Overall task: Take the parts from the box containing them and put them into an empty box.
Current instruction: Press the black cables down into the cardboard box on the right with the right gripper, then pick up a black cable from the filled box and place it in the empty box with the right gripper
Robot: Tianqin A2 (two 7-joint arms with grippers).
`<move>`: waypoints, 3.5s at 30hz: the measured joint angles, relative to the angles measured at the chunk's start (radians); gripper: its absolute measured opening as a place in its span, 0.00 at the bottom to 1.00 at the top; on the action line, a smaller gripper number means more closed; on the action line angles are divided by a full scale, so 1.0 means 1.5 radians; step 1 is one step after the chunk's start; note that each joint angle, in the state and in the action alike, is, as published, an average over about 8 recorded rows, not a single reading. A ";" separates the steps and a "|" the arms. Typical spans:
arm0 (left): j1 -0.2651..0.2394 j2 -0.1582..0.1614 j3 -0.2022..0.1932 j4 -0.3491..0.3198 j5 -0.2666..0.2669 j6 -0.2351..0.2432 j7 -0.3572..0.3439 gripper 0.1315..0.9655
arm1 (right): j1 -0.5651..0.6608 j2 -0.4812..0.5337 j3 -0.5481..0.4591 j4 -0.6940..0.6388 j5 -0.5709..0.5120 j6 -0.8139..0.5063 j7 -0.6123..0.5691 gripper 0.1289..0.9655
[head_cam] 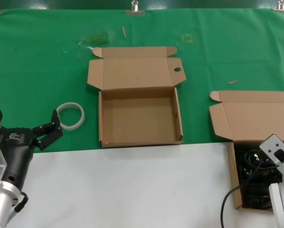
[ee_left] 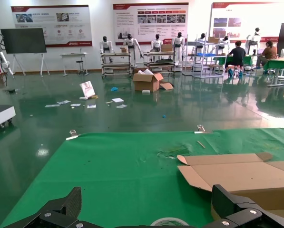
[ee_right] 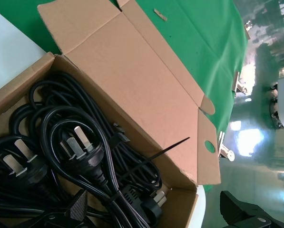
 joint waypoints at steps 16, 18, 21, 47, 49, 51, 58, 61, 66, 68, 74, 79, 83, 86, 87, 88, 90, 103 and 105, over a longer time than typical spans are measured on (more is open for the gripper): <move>0.000 0.000 0.000 0.000 0.000 0.000 0.000 1.00 | 0.002 0.000 0.012 -0.031 0.010 -0.040 -0.023 0.97; 0.000 0.000 0.000 0.000 0.000 0.000 0.000 1.00 | 0.002 0.000 0.015 -0.032 0.010 -0.042 -0.026 0.96; 0.000 0.000 0.000 0.000 0.000 0.000 0.000 1.00 | 0.001 -0.001 0.020 -0.033 0.011 -0.046 -0.033 0.93; 0.000 0.000 0.000 0.000 0.000 0.000 0.000 1.00 | -0.006 -0.008 0.063 -0.038 0.011 -0.060 -0.079 0.35; 0.000 0.000 0.000 0.000 0.000 0.000 0.000 1.00 | -0.006 -0.010 0.066 -0.038 0.011 -0.061 -0.079 0.35; 0.000 0.000 0.000 0.000 0.000 0.000 0.000 1.00 | -0.005 -0.011 0.069 -0.038 0.011 -0.062 -0.080 0.31; 0.000 0.000 0.000 0.000 0.000 0.000 -0.001 1.00 | -0.002 -0.012 0.076 -0.037 0.011 -0.062 -0.085 0.16; 0.000 0.000 0.000 0.000 0.000 0.000 -0.001 1.00 | 0.000 -0.012 0.075 -0.033 0.011 -0.061 -0.086 0.14; 0.000 0.000 0.000 0.000 0.000 0.000 0.000 1.00 | 0.003 -0.012 0.063 -0.012 0.011 -0.053 -0.085 0.09; 0.000 0.000 0.000 0.000 0.000 0.000 0.000 1.00 | 0.004 -0.012 0.053 0.003 0.011 -0.048 -0.080 0.09; 0.000 0.000 0.000 0.000 0.000 0.000 0.000 1.00 | 0.010 -0.012 -0.007 0.042 0.011 -0.044 -0.033 0.09; 0.000 0.000 0.000 0.000 0.000 0.000 0.000 1.00 | 0.022 -0.011 -0.097 0.043 0.011 -0.061 0.056 0.09; 0.000 0.000 0.000 0.000 0.000 0.000 0.000 1.00 | 0.046 -0.011 -0.196 0.008 0.011 -0.107 0.158 0.09; 0.000 0.000 0.000 0.000 0.000 0.000 0.000 1.00 | 0.074 -0.011 -0.280 -0.033 0.011 -0.158 0.247 0.09; 0.000 0.000 0.000 0.000 0.000 0.000 0.000 1.00 | 0.084 -0.011 -0.309 -0.048 0.011 -0.176 0.278 0.09; 0.000 0.000 0.000 0.000 0.000 0.000 0.000 1.00 | 0.095 -0.011 -0.337 -0.061 0.011 -0.192 0.308 0.09; 0.000 0.000 0.000 0.000 0.000 0.000 0.000 1.00 | 0.117 -0.010 -0.393 -0.084 0.011 -0.218 0.366 0.09; 0.000 0.000 0.000 0.000 0.000 0.000 0.000 1.00 | 0.217 0.000 -0.621 -0.159 0.011 -0.250 0.611 0.09; 0.000 0.000 0.000 0.000 0.000 0.000 0.000 1.00 | 0.214 0.002 -0.620 -0.162 0.011 -0.244 0.613 0.09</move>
